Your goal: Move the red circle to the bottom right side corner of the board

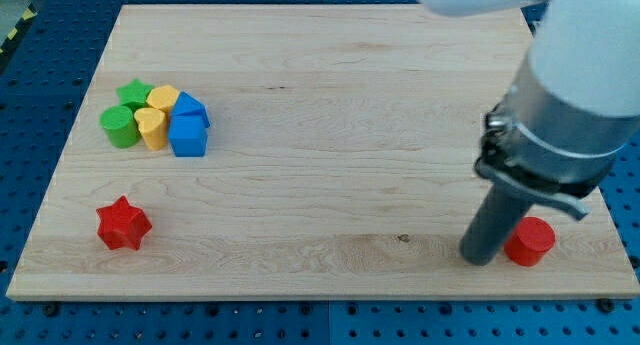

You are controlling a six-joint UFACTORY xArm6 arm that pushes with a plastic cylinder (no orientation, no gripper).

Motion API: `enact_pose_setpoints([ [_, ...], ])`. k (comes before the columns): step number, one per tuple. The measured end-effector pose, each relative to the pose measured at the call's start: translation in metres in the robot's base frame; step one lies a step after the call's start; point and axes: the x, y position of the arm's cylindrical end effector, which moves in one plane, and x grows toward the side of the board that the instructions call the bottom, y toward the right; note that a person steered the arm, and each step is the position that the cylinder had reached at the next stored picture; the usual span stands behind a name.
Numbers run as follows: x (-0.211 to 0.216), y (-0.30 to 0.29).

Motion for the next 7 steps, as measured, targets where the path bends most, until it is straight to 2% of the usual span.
enact_pose_setpoints([
  [2, 0.000, 0.036],
  [5, 0.000, 0.055],
  [6, 0.000, 0.047],
  [7, 0.000, -0.011],
])
